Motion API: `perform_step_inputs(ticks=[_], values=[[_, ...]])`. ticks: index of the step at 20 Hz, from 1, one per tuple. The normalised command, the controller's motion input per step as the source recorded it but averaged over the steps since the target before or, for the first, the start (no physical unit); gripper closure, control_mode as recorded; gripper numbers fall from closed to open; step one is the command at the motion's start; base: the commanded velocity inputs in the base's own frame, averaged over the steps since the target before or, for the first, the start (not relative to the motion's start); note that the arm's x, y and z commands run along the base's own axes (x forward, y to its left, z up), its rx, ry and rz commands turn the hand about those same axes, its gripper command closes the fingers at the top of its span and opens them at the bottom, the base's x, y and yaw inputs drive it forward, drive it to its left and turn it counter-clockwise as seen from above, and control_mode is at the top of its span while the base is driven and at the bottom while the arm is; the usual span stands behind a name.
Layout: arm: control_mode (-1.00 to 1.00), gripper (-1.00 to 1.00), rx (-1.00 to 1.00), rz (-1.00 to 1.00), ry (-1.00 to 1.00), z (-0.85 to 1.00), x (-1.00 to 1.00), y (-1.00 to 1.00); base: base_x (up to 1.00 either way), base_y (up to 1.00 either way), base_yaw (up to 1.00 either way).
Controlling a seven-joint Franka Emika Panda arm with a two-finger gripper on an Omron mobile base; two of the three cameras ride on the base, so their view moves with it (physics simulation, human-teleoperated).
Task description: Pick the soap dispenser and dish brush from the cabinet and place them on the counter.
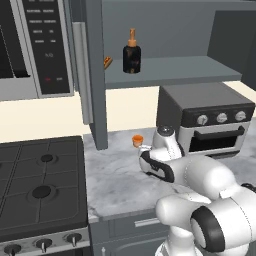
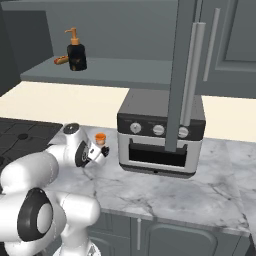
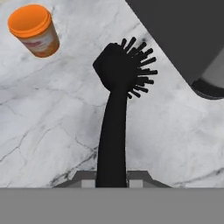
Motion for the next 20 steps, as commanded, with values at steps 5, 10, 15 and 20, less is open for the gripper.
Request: perform_step_inputs(ticks=[5,10,15,20], values=[[-1.00,-1.00,0.02,0.01,-0.03,-0.22,0.00,-0.02,0.00,0.00,0.00],[-1.00,-1.00,0.00,0.01,-0.01,-0.02,0.00,-0.04,0.00,0.00,0.00],[-1.00,-1.00,0.00,0.00,0.02,-0.01,0.00,-0.07,0.00,0.00,0.00],[-1.00,-1.00,-0.01,0.00,0.04,0.03,0.03,0.02,0.00,0.00,0.00]])
